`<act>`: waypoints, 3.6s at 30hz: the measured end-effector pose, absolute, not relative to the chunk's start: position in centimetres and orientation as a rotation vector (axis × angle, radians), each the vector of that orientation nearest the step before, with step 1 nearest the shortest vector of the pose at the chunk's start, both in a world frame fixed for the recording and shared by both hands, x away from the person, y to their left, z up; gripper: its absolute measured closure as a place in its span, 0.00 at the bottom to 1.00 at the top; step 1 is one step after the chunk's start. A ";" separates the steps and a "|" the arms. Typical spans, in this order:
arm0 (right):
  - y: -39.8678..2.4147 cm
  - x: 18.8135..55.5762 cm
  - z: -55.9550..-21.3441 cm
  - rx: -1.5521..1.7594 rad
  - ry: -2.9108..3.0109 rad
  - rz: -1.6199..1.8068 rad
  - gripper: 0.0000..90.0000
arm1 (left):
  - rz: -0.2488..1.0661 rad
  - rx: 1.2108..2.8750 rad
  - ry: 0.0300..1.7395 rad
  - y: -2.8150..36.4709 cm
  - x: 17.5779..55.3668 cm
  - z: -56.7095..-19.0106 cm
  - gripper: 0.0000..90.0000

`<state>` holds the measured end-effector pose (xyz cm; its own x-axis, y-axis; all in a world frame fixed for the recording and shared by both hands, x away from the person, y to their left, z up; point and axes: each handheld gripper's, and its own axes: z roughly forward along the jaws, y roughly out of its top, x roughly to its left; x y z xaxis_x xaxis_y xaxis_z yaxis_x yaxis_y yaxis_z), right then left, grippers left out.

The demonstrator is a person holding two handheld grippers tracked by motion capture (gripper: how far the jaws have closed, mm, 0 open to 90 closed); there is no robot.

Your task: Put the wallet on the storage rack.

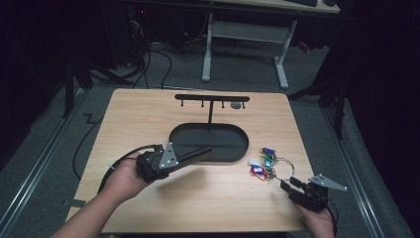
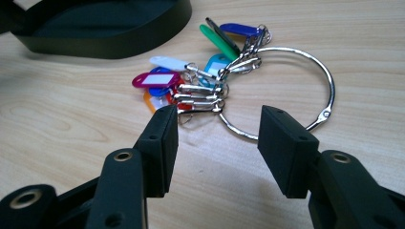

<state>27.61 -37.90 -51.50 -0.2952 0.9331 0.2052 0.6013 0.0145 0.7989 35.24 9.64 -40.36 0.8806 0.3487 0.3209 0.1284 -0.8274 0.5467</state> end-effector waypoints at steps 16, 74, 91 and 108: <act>-39.5 25.5 -51.4 1.599 1.864 1.170 0.55 | 0.770 2.538 0.112 5.8 38.8 -40.4 0.83; -40.1 24.9 -51.5 1.607 1.850 1.165 0.55 | 0.910 2.519 -0.134 0.6 47.5 -46.5 0.82; -40.0 24.9 -51.6 1.613 1.854 1.165 0.55 | 0.775 2.635 -0.087 0.1 47.4 -47.6 0.73; -39.8 25.1 -51.6 1.610 1.863 1.162 0.55 | 0.662 2.688 -0.051 0.1 47.0 -48.2 0.65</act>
<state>25.08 -39.83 -51.62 -0.2446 0.9477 0.2049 0.6008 -0.0177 0.7992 47.01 0.05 -48.15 0.8889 0.0529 0.4551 -0.1214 -0.9306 0.3453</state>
